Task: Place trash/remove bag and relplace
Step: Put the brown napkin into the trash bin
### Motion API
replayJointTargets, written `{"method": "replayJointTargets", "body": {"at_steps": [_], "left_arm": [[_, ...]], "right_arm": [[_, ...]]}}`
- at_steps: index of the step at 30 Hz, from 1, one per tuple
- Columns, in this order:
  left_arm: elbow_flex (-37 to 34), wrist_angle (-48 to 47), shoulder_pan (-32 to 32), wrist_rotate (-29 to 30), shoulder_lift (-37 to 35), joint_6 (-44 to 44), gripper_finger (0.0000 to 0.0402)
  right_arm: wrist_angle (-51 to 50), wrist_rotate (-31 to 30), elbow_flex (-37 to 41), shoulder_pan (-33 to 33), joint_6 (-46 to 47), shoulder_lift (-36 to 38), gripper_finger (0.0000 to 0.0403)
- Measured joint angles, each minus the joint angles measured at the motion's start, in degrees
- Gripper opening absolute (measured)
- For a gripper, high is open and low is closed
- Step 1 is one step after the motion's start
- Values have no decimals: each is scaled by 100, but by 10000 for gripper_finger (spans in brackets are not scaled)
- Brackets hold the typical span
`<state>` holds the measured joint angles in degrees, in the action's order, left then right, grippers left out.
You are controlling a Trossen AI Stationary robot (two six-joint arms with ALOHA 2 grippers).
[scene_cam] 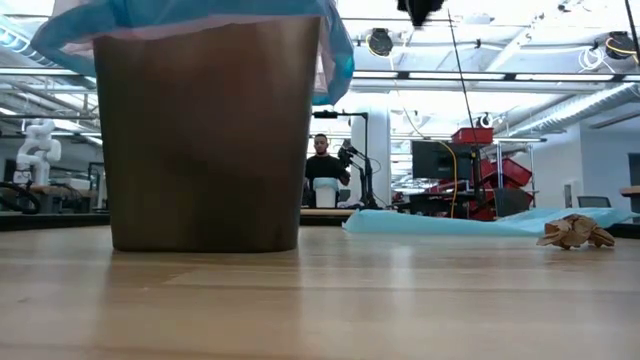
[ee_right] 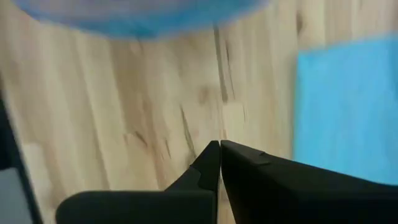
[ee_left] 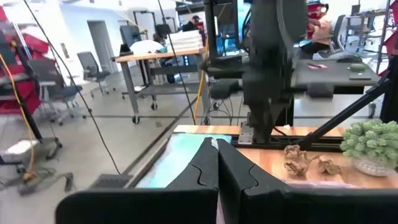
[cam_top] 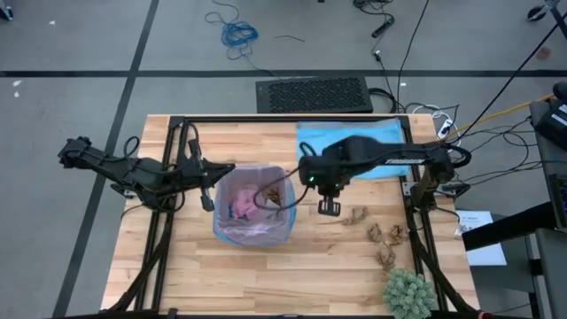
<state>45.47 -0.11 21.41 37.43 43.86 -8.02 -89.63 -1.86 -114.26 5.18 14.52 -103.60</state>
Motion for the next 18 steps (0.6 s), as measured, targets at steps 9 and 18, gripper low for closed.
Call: {"method": "replayJointTargets", "body": {"at_steps": [9,18], "left_arm": [[0,-243,0,0,0,161,0],[0,-324,-2,0,0,174,0]], "right_arm": [[1640,-5,3599,154,1237,1423,1],[3677,-125,6307,580,2987,2714,13]]}}
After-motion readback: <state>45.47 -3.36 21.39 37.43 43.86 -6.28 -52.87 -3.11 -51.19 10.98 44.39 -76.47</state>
